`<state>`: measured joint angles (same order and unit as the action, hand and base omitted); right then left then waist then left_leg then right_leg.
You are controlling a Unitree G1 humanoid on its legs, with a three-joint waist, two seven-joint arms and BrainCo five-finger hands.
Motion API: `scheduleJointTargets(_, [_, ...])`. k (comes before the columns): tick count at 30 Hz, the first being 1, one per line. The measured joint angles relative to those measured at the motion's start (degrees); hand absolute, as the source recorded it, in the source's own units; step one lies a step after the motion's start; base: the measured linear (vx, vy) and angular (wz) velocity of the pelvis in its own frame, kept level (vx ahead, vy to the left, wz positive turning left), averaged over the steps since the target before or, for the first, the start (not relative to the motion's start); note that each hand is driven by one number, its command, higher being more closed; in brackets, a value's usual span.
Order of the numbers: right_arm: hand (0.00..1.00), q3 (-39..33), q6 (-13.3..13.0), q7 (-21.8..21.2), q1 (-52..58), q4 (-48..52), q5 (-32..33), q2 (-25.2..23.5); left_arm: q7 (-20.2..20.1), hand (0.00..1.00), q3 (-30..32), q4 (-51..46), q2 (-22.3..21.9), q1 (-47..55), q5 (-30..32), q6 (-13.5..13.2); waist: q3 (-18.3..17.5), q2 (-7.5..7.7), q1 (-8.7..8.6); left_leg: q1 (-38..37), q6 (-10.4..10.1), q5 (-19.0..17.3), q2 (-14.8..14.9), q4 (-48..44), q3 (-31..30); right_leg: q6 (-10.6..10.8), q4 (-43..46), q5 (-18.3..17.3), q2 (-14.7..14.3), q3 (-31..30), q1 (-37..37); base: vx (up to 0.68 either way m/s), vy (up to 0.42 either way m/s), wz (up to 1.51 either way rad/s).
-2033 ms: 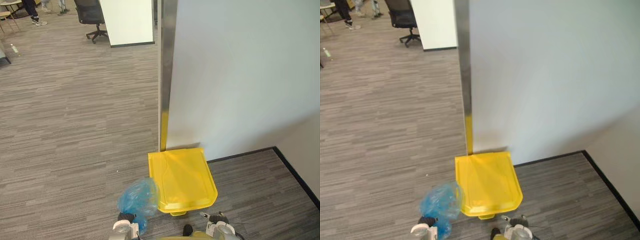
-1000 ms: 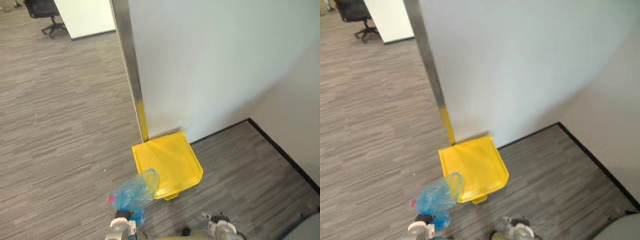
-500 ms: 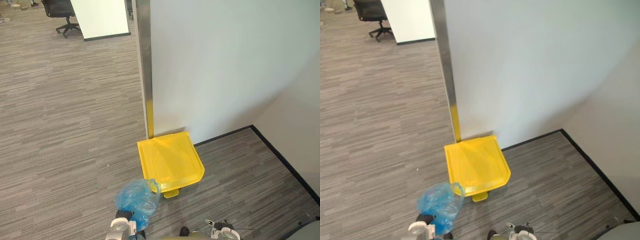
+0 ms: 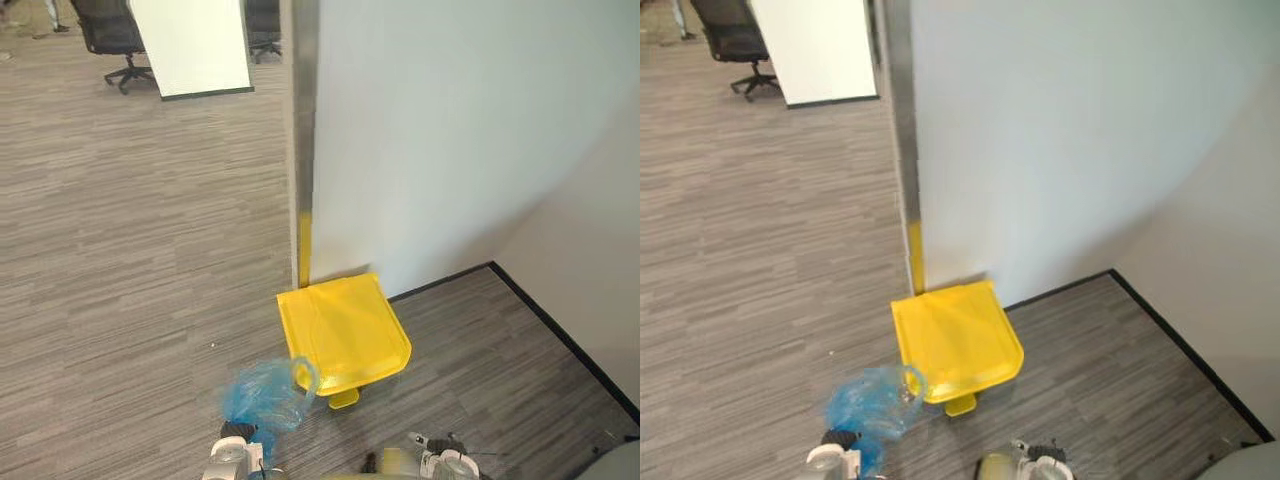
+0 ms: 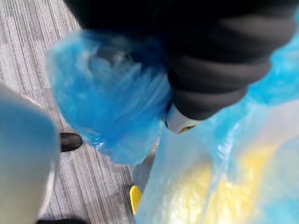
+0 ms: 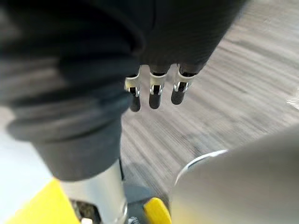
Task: Gather rubbish on tea table into small bin, then transfer packed bag to large trash can.
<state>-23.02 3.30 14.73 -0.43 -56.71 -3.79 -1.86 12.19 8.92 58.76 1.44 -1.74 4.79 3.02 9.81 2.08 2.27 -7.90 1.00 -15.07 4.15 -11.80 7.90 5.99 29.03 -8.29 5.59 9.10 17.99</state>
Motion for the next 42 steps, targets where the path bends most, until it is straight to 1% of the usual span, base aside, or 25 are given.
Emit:
scheduleJointTargets(1, [0.00, -0.14, -0.09, 0.15, -0.23, 0.83, 0.25, -0.41, 0.00, 1.00, 0.38, 0.48, 0.09, -0.81, 0.25, 0.06, 0.71, 0.96, -0.14, 0.11, -0.02, -1.82, 0.14, -2.10, -0.82, 0.08, -4.80, 2.26, -0.59, 0.36, 1.84, 0.20, -0.017, 0.43])
scheduleJointTargets(3, [0.00, -1.14, -0.32, 0.53, 0.00, 1.15, 1.05, -0.38, 0.00, 1.00, 0.96, 0.49, -0.37, -1.35, 0.39, 0.05, 1.04, 1.35, -0.11, 0.18, -0.84, -3.47, 0.11, -4.96, -1.91, -0.64, -5.97, 3.21, -0.15, 1.57, 1.25, 0.25, -0.084, 0.56])
scheduleJointTargets(4, [0.00, -3.07, -0.23, 1.26, 0.66, 0.78, 1.61, -0.90, -0.01, 1.00, 1.72, 0.48, -0.69, -1.92, 0.73, -0.01, 1.24, 1.79, 0.05, -0.02, -2.66, -6.36, -0.40, -8.42, -3.79, -0.45, -8.41, 2.16, -0.38, 1.09, -2.31, 0.44, -0.165, 0.52])
scheduleJointTargets(5, [0.00, -4.02, -0.27, 1.41, 0.67, 0.71, 1.83, -1.21, -0.02, 1.00, 2.75, 0.41, -0.68, -2.48, 0.78, -0.09, 2.09, 1.66, 0.28, -0.33, -3.55, -7.51, -0.46, -9.78, -3.88, -0.44, -9.19, 3.17, 0.19, 1.01, -3.63, 0.51, -0.177, 0.42])
scheduleJointTargets(6, [0.00, -5.59, -0.42, 1.59, -0.34, 0.89, 2.10, -1.47, -0.05, 1.00, 3.67, 0.39, -1.09, -3.03, 0.82, -0.09, 3.01, 1.00, 0.49, -0.36, -3.89, -7.60, 0.03, -10.98, -3.76, -0.45, -6.67, 2.99, 0.64, 1.94, -3.62, 0.33, -0.120, 0.30])
scheduleJointTargets(7, [0.00, -7.34, -0.55, 1.61, -0.42, 1.60, 2.41, -1.58, -0.03, 1.00, 4.09, 0.37, -1.83, -3.38, 0.86, -0.11, 3.52, 0.47, -0.01, -0.73, -3.97, -7.55, -0.04, -11.17, -3.84, -1.15, -4.35, 1.70, 1.18, 2.52, -3.58, 0.27, -0.090, 0.36])
scheduleJointTargets(8, [0.00, -7.97, -0.40, 1.69, -0.63, 1.73, 2.57, -1.52, -0.06, 1.00, 4.90, 0.25, -2.56, -3.58, 0.99, -0.25, 3.77, -0.30, 0.05, -1.79, -3.99, -7.53, 0.10, -10.85, -3.90, -2.08, -2.10, -0.43, 1.38, 2.93, -3.61, 0.22, -0.074, 0.33])
scheduleJointTargets(10, [0.00, -8.19, -0.39, 1.63, -0.80, 1.69, 2.55, -1.36, -0.10, 1.00, 5.82, 0.26, -3.01, -3.59, 1.39, -0.29, 3.64, -0.79, 0.68, -2.87, -4.10, -7.42, 0.59, -10.35, -3.87, -2.89, 0.00, -2.70, 1.35, 3.28, -3.63, 0.26, -0.107, 0.03])
scheduleJointTargets(12, [0.00, -8.25, -0.42, 1.62, -0.95, 1.66, 2.51, -1.58, -0.13, 1.00, 7.04, 0.26, -3.71, -4.16, 1.73, -0.31, 3.68, -0.81, 0.94, -3.16, -4.53, -7.11, 1.47, -10.25, -3.86, -2.92, -0.37, -3.05, 0.59, 3.35, -4.00, 0.17, -0.112, -0.10])
scheduleJointTargets(13, [0.00, -8.21, 0.16, 2.09, -1.00, 1.64, 2.52, -1.63, 0.01, 1.00, 7.28, 0.23, -4.12, -4.32, 2.21, 0.29, 3.62, -0.73, 1.11, -3.24, -4.54, -7.12, 1.98, -10.39, -3.70, -3.07, -0.81, -2.89, 0.10, 3.34, -4.18, 0.01, -0.063, -0.12])
scheduleJointTargets(14, [0.00, -7.72, 0.19, 2.08, -1.13, 1.27, 2.53, -1.65, -0.08, 1.00, 7.44, 0.16, -4.35, -4.34, 2.47, -0.14, 3.52, -0.55, 1.13, -3.23, -4.56, -7.14, 2.19, -10.36, -3.34, -3.28, -1.30, -2.48, -0.33, 3.07, -4.18, -0.02, -0.050, -0.16])
scheduleJointTargets(18, [0.00, -5.23, 0.17, 1.78, -0.99, 0.71, 1.97, -1.61, -0.13, 1.00, 6.91, -0.07, -4.54, -4.01, 2.49, -0.26, 3.10, 0.37, 1.04, -3.35, -4.58, -7.35, 2.21, -10.32, -2.27, -3.05, -1.76, -1.39, -0.66, 2.28, -4.02, -0.08, -0.034, -0.07])
scheduleJointTargets(20, [0.00, -4.06, 0.18, 1.57, -1.00, 0.73, 1.53, -1.58, -0.15, 1.00, 6.46, -0.08, -4.38, -3.68, 2.52, -0.26, 3.04, 0.37, 0.98, -3.24, -4.99, -8.12, 2.38, -9.86, -2.37, -3.19, -2.47, -0.79, -1.04, 2.27, -3.87, -0.16, -0.038, 0.04])
scheduleJointTargets(21, [0.00, -3.14, 0.20, 1.42, -1.31, 0.79, 1.45, -1.40, -0.14, 1.00, 5.48, -0.11, -4.39, -3.33, 2.47, -0.26, 2.80, 0.31, 1.11, -3.18, -5.53, -9.55, 2.36, -8.76, -2.78, -3.30, -2.14, -0.54, -1.05, 2.45, -2.89, -0.19, -0.042, -0.02])
scheduleJointTargets(23, [0.00, -2.12, 0.24, 1.28, -1.42, 0.80, 1.44, -1.38, -0.14, 1.00, 5.16, -0.65, -4.29, -2.97, 2.39, -0.27, 2.68, 0.67, 1.36, -2.92, -5.51, -9.54, 2.14, -9.01, -2.71, -3.29, -2.51, -0.44, -1.03, 2.01, -2.75, -0.21, -0.054, -0.09])
scheduleJointTargets(24, [0.00, -0.58, 0.30, 1.23, -1.29, 0.83, 1.43, -1.27, -0.13, 1.00, 5.12, -0.83, -4.20, -2.65, 2.26, -0.26, 2.52, 0.38, 1.38, -2.91, -5.13, -9.77, 2.02, -8.98, -2.72, -3.41, -2.80, -0.02, -1.06, 1.81, -2.75, -0.17, -0.056, -0.09])
scheduleJointTargets(26, [0.00, 2.09, 0.46, 1.18, -1.28, 0.89, 1.44, -0.93, -0.13, 1.00, 4.32, -0.85, -4.25, -2.04, 2.05, -0.25, 1.57, 0.28, 1.28, -2.49, -5.16, -9.77, 2.07, -8.86, -3.05, -3.42, -3.49, 0.53, -1.36, 1.78, -2.58, -0.14, -0.063, -0.05])
scheduleJointTargets(30, [0.00, 10.64, 0.36, 0.98, -2.69, 3.24, 1.58, -2.17, -0.06, 1.00, 0.99, -2.17, -4.45, -1.34, 1.40, -0.22, 0.17, -0.19, 1.78, -1.12, -5.81, -9.25, 2.46, -7.92, -3.98, -3.30, -3.88, 0.75, -2.27, 2.02, -1.01, -0.05, -0.070, 0.01])
scheduleJointTargets(31, [0.00, 13.02, 0.28, 0.95, -3.56, 4.66, 1.57, -2.18, -0.06, 1.00, -0.07, -3.43, -4.40, -1.33, 1.17, -0.23, 0.39, -0.70, 2.01, -0.88, -6.16, -8.66, 2.33, -7.27, -3.99, -3.28, -3.86, 0.76, -2.26, 2.11, -0.52, -0.03, -0.059, 0.06])
scheduleJointTargets(32, [0.00, 15.01, 0.06, 1.13, -4.53, 7.04, 1.59, -2.19, 0.05, 1.00, -1.73, -4.77, -4.35, -1.47, 0.65, -0.30, 0.18, -1.29, 2.03, 0.69, -5.84, -8.07, 2.23, -7.33, -4.08, -3.04, -3.67, 0.92, -1.89, 2.46, 0.78, -0.03, -0.065, 0.18])
scheduleJointTargets(34, [0.00, 16.22, -0.17, 1.44, -6.04, 9.20, 1.60, -2.18, 0.13, 1.00, -3.37, -6.70, -4.22, -1.52, 0.06, -0.40, 0.12, -1.69, 2.05, 2.20, -6.39, -7.09, 2.09, -7.50, -4.18, -3.10, -3.42, 0.99, -1.39, 3.10, 1.84, -0.01, -0.051, 0.27])
scheduleJointTargets(35, [0.00, 17.22, -0.36, 1.75, -8.07, 10.98, 1.70, -2.16, 0.18, 1.00, -4.98, -8.88, -4.01, -1.53, -0.47, -0.47, 0.26, -1.90, 2.23, 3.55, -6.70, -6.48, 2.14, -8.09, -5.14, -3.94, -3.04, 1.56, -0.86, 4.17, 2.28, 0.00, -0.053, 0.45])
scheduleJointTargets(36, [0.00, 18.13, -0.56, 2.15, -9.92, 12.54, 1.76, -2.15, 0.30, 1.00, -6.45, -11.04, -3.77, -1.54, -0.82, -0.53, 0.34, -1.83, 2.42, 4.81, -6.61, -6.00, 2.21, -9.20, -5.76, -4.03, -2.99, 1.64, -0.30, 5.29, 2.27, -0.01, -0.065, 0.52])
scheduleJointTargets(41, [0.00, 19.94, -1.53, 3.75, -18.37, 15.53, 4.04, -1.93, 1.95, 1.00, -10.39, -18.52, -3.72, -1.85, -2.91, -1.47, 1.24, -1.74, 3.30, 9.60, -6.55, -5.97, 2.31, -12.74, -6.60, -4.59, -3.62, 2.07, 0.63, 7.32, 3.78, -0.06, -0.043, 0.30])
scheduleJointTargets(42, [0.00, 20.02, -1.55, 4.43, -21.55, 15.60, 4.66, -1.40, 2.46, 1.00, -12.39, -21.37, -2.97, -2.12, -4.01, -1.62, 1.85, -1.63, 3.58, 11.83, -6.27, -6.26, 2.27, -13.43, -6.63, -4.05, -4.61, 2.54, 0.89, 7.84, 5.09, -0.15, -0.047, 0.20])
